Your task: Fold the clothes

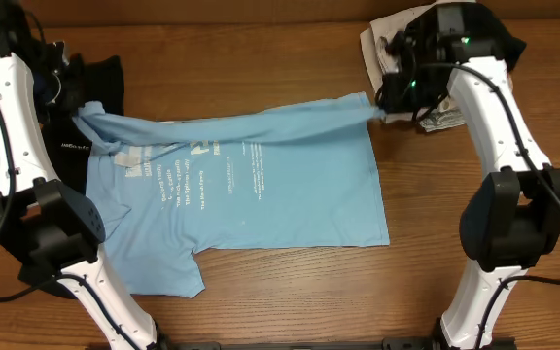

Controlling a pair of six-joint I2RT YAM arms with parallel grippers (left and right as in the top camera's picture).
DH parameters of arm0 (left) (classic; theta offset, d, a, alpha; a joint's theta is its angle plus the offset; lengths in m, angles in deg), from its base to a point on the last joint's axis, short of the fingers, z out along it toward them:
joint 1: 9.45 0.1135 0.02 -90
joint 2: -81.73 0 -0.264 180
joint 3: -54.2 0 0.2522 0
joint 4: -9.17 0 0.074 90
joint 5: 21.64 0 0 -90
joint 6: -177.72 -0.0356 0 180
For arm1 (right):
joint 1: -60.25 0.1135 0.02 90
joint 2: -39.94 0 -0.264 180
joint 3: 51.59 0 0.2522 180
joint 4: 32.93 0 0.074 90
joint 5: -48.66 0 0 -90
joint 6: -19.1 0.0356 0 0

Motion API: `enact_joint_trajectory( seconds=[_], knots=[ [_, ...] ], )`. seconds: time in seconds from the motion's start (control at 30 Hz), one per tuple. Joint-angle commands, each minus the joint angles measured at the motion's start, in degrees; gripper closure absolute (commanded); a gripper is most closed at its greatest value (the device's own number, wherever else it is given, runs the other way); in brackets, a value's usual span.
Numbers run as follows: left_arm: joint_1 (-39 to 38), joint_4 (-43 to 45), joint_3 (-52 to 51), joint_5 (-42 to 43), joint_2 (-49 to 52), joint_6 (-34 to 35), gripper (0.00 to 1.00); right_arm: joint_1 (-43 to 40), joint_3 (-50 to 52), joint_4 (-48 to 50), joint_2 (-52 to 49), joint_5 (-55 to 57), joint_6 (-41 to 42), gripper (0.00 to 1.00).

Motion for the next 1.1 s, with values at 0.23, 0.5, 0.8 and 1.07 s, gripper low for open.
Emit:
enact_joint_trajectory(
  seconds=[0.23,0.5,0.8,1.07],
  knots=[
    [0.07,-3.93,-0.87,-2.38,-0.11,1.01,0.17,-0.76,5.27,2.14,0.90,-0.31,0.04,0.65],
    [0.09,-7.37,3.76,4.98,-0.35,0.87,0.00,-0.76,0.04,-4.15,1.77,-5.22,0.04,0.36],
    [0.02,-12.61,15.15,11.41,-10.95,-0.02,0.00,-0.57,-6.12,-10.25,16.98,-6.97,3.91,0.36],
    [-3.72,-12.61,11.87,11.08,-28.85,2.45,0.00,1.40,-5.86,-22.03,32.30,8.02,17.11,0.37]
  ],
)
